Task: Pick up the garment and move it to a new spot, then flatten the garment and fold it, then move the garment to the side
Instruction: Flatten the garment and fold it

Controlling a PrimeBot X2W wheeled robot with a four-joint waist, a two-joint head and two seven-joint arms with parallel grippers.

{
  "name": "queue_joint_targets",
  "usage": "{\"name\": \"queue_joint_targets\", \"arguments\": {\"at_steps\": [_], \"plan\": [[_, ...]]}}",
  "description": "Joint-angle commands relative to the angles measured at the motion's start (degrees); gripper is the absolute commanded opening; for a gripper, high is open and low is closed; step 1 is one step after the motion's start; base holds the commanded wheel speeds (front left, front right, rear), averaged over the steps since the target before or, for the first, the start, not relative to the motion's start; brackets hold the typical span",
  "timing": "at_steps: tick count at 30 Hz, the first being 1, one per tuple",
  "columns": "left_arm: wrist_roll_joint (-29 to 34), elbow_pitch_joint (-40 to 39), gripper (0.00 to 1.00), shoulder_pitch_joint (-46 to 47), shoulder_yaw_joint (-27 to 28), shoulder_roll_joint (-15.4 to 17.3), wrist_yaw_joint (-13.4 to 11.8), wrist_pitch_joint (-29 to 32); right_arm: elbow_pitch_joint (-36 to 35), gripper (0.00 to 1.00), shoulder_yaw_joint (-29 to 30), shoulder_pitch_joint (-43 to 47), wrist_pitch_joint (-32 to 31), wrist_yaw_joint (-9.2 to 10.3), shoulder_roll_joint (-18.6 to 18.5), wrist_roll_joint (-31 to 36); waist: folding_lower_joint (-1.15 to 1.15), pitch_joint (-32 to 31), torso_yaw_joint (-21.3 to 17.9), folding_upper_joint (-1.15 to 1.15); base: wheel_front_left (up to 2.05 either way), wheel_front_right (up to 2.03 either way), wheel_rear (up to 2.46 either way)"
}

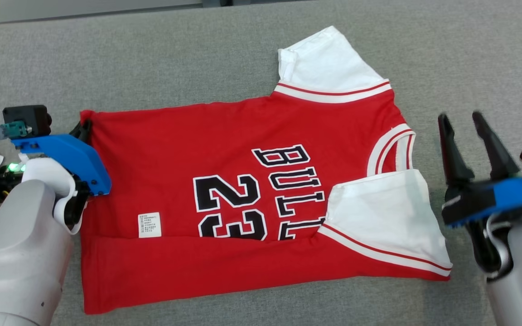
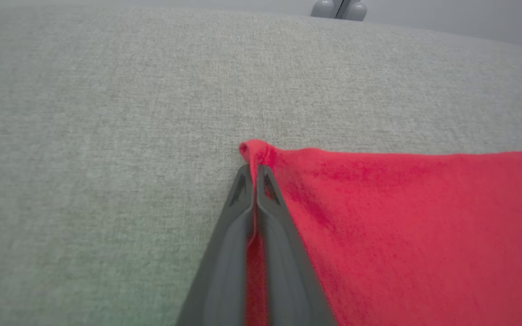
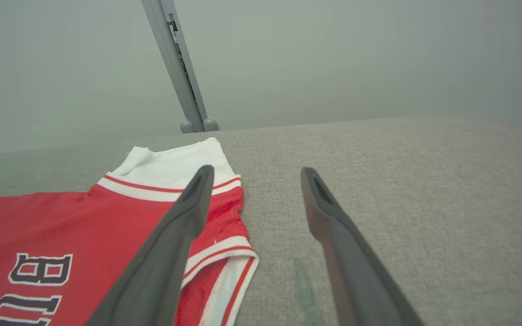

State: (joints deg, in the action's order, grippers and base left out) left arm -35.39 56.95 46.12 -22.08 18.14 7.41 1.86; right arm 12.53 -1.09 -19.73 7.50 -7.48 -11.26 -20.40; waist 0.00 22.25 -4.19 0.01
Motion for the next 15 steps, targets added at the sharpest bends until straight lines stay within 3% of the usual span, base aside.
{"name": "queue_joint_targets", "arguments": {"at_steps": [1, 15], "plan": [[-0.6, 0.0, 0.00, 1.3, -0.9, 0.2, 0.1, -0.5, 2.1, 1.00, -0.5, -3.9, -0.4, -0.03, -1.1, -0.8, 0.00, 0.8, 0.7, -0.01, 0.00, 0.00, 0.00], [-2.9, 0.0, 0.00, 9.8, -7.4, -3.9, 0.0, -5.8, 27.9, 1.00, -11.9, -36.5, -9.7, -0.03, -6.6, -6.5, 0.00, 10.4, 9.0, -0.01, 0.00, 0.00, 0.00]]}}
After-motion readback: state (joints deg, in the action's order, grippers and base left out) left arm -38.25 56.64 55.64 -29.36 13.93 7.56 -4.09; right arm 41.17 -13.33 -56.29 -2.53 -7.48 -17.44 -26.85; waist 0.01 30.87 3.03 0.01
